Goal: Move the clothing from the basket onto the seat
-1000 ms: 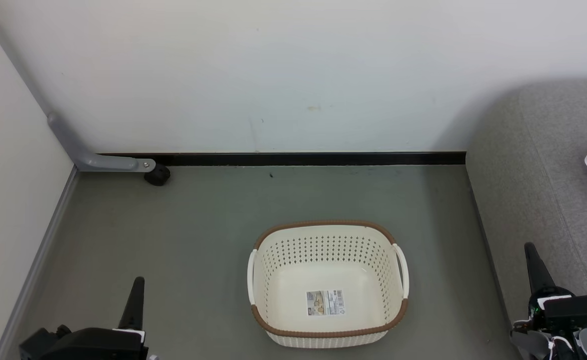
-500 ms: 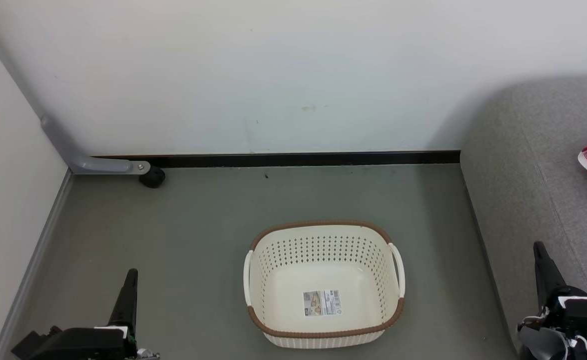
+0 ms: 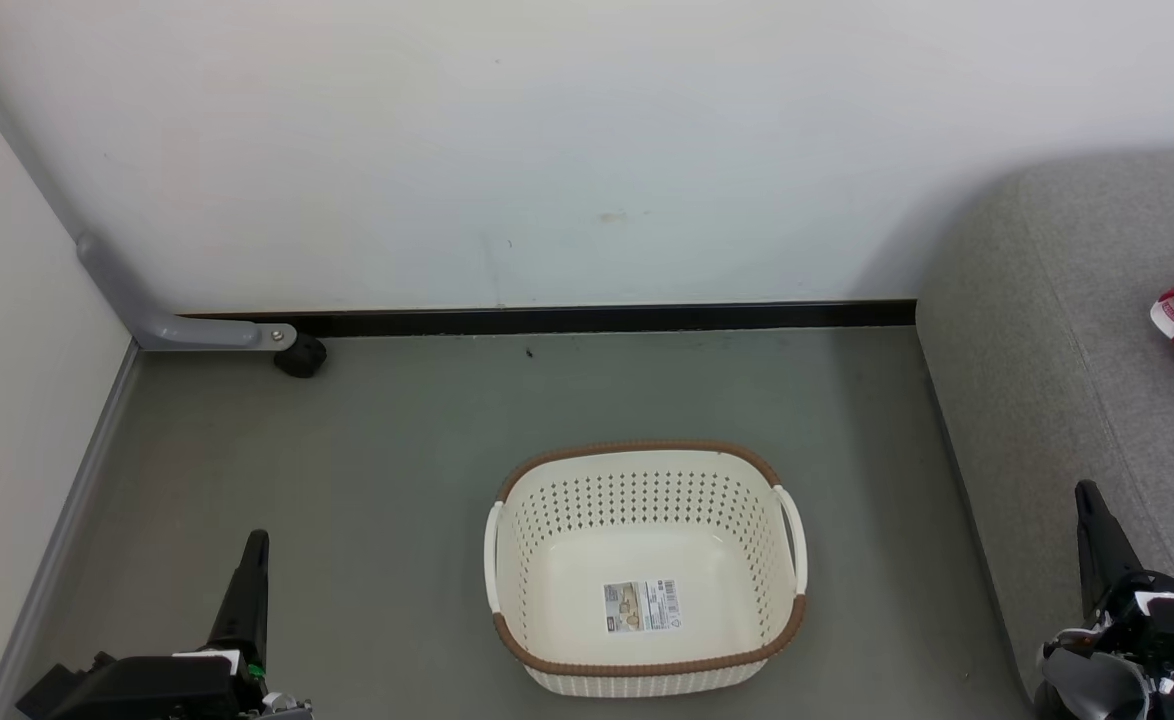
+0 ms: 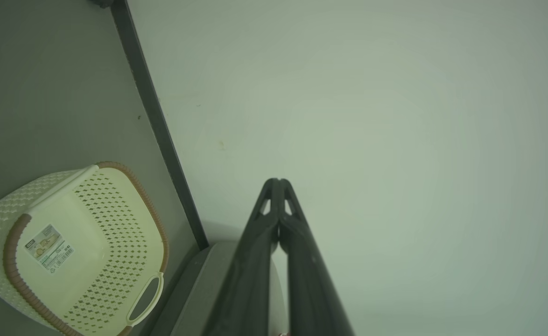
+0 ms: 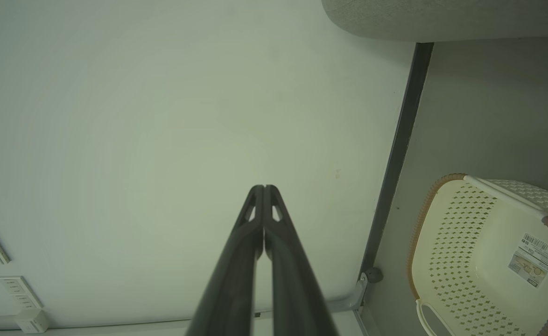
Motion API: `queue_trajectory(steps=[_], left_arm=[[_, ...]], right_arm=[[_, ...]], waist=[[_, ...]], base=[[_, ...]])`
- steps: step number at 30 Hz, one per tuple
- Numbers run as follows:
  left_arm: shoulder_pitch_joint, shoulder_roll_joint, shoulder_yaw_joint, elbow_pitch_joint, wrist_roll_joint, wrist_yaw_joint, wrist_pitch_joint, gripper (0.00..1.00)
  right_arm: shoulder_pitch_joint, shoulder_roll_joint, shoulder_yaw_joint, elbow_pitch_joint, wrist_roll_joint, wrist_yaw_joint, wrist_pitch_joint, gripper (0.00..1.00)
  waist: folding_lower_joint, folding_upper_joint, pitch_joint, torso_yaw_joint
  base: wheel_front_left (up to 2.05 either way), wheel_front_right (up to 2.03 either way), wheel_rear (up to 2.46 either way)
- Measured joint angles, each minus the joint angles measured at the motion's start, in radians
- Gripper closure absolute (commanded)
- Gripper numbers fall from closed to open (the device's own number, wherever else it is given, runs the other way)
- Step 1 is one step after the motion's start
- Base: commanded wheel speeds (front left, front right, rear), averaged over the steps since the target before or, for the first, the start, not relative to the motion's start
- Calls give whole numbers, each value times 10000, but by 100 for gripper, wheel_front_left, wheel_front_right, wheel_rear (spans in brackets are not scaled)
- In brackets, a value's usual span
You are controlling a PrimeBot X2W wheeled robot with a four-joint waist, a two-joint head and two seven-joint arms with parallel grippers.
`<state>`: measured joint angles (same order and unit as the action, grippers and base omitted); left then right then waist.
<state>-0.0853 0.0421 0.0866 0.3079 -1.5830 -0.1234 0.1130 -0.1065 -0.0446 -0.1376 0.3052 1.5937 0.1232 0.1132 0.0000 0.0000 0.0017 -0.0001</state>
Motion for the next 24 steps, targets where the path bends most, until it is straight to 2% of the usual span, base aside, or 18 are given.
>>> queue_trajectory(steps=[24], left_arm=[[0,-4,0,-13,0,0,0,100]], right_arm=[[18,4,2,-6,2,0,0,100]], waist=[[0,0,2,1]], base=[[0,0,0]])
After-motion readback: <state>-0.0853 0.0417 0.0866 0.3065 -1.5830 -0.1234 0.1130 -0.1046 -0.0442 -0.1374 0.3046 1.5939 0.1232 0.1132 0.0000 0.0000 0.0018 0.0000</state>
